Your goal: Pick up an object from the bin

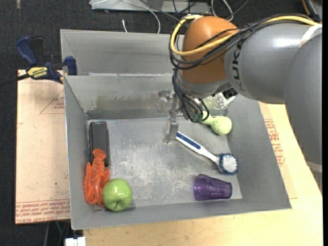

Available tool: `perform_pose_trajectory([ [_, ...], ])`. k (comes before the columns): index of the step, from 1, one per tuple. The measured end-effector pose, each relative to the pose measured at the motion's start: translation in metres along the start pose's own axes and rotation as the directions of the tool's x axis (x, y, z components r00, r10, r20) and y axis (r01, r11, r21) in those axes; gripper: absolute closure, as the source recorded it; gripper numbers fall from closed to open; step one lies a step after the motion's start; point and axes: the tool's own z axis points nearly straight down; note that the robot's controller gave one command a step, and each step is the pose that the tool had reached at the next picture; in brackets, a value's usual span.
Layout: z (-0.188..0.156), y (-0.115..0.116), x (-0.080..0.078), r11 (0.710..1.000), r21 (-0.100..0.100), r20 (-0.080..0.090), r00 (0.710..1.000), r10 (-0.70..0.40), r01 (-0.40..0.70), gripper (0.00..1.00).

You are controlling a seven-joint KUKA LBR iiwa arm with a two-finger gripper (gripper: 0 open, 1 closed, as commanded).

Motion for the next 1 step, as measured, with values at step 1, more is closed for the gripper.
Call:
perform_pose_trajectory([
  [1, 0.0929, -0.0956, 0.0316, 0.981, -0.001, -0.001, 0.981, 0.192, -0.192, 0.00],
])
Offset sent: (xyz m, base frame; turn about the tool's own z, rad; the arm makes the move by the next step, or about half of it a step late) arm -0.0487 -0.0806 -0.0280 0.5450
